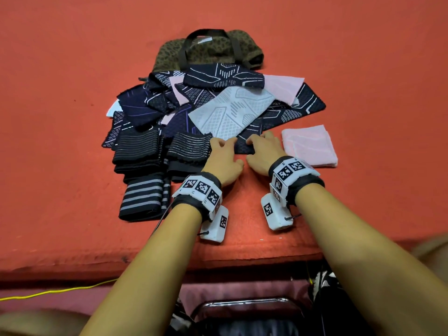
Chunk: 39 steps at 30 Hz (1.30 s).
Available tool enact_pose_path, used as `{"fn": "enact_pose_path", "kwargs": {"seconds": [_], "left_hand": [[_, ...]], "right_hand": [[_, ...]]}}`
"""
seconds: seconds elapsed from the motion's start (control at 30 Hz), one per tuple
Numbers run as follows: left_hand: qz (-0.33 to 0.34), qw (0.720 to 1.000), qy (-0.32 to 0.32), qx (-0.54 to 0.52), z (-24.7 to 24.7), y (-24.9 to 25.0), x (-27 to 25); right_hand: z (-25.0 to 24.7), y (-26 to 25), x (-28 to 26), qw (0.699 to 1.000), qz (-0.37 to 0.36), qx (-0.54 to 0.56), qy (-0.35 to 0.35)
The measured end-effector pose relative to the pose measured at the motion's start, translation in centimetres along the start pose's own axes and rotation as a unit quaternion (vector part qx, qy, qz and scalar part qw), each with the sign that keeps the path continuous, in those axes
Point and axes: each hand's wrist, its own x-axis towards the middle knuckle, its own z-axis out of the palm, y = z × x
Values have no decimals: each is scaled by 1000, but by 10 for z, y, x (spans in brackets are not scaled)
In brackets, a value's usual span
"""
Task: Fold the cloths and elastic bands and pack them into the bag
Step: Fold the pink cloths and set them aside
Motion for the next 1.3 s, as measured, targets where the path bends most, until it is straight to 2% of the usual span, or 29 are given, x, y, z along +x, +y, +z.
{"fn": "enact_pose_path", "kwargs": {"seconds": [0.43,0.63,0.83,1.0,1.3], "left_hand": [[-22,987,-44,155,1,15,29],[-12,987,-40,157,4,11,32],[-5,988,12,153,-3,17,44],[-3,990,6,141,-10,26,48],[25,978,13,208,-24,20,50]], "right_hand": [[-6,15,-3,999,-14,33,-21],[-8,19,0,999,-29,24,-17],[-13,17,3,999,-32,-37,2],[-24,15,7,998,-26,-60,-9],[-35,-1,16,992,-29,-117,-26]]}}
